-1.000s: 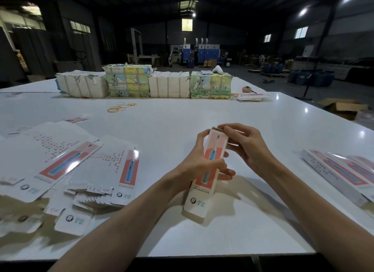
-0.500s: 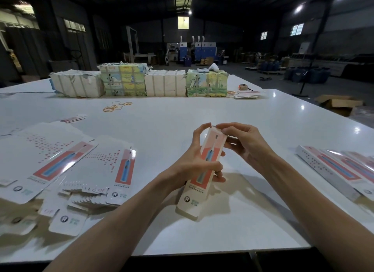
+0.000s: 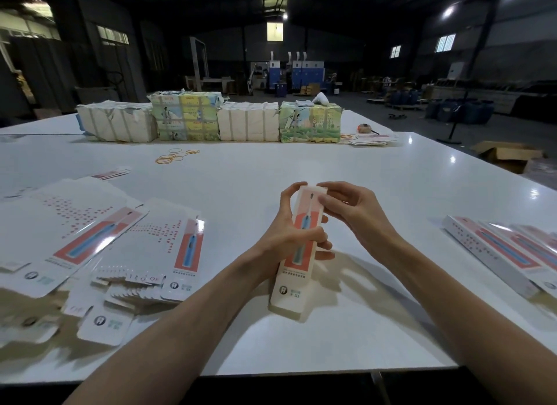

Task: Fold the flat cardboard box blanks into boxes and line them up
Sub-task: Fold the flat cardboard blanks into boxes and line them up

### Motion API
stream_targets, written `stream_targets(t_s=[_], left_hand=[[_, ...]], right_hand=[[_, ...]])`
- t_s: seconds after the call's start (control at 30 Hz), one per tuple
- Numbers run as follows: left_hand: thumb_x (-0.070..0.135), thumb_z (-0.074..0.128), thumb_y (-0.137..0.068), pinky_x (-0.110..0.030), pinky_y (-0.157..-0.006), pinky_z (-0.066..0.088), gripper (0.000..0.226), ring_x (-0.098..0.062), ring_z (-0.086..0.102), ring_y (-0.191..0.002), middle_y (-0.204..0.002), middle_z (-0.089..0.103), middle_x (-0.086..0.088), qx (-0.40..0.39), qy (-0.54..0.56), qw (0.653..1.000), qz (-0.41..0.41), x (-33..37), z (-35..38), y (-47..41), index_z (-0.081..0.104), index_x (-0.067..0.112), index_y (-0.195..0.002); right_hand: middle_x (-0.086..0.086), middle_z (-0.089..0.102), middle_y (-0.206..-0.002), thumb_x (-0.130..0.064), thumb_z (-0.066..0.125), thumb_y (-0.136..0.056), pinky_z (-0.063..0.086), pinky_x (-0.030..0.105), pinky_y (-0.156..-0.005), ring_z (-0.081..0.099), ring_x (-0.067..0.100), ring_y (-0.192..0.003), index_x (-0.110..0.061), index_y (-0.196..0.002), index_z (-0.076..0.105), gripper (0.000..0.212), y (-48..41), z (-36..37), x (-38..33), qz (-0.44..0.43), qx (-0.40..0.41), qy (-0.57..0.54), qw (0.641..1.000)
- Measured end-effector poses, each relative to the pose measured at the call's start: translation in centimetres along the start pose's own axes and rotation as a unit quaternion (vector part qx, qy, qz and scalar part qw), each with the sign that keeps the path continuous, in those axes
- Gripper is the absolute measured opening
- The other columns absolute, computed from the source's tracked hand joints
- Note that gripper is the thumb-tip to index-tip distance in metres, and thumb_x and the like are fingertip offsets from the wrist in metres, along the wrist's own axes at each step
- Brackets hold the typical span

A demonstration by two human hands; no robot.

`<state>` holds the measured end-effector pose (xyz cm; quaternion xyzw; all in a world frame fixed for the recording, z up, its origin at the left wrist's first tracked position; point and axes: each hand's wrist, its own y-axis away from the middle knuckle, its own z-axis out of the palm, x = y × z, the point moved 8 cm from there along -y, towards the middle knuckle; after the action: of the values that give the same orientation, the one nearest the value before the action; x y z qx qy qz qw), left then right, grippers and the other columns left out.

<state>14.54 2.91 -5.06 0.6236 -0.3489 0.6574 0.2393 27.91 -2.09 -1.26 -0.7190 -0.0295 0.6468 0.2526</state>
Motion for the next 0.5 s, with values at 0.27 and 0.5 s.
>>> stream_targets(t_s=[0.27, 0.5], left_hand=[[0.006, 0.083, -0.084, -0.042, -0.074, 0.065, 0.099, -0.035, 0.078, -0.088, -0.122, 0.064, -0.01, -0.004, 0.017, 1.0, 0.006, -0.04, 0.09, 0.03, 0.027, 0.056, -0.149], [0.02, 0.092, -0.081, -0.044, -0.074, 0.065, 0.097, -0.038, 0.078, -0.093, -0.125, 0.064, -0.012, 0.018, 0.082, 0.996, -0.021, -0.97, -0.82, 0.21, 0.029, 0.061, -0.143]], right_hand=[[0.009, 0.078, -0.112, -0.024, 0.073, -0.098, 0.063, 0.038, -0.084, 0.075, 0.032, -0.106, -0.018, -0.113, 0.08, 0.018, 0.0, 0.42, -0.59, -0.014, -0.013, -0.021, 1.0], [-0.007, 0.071, -0.131, -0.031, 0.068, -0.102, 0.061, 0.034, -0.093, 0.071, 0.019, -0.116, -0.033, -0.136, 0.067, 0.035, 0.96, 1.02, 0.04, -0.014, 0.016, 0.08, 0.997]])
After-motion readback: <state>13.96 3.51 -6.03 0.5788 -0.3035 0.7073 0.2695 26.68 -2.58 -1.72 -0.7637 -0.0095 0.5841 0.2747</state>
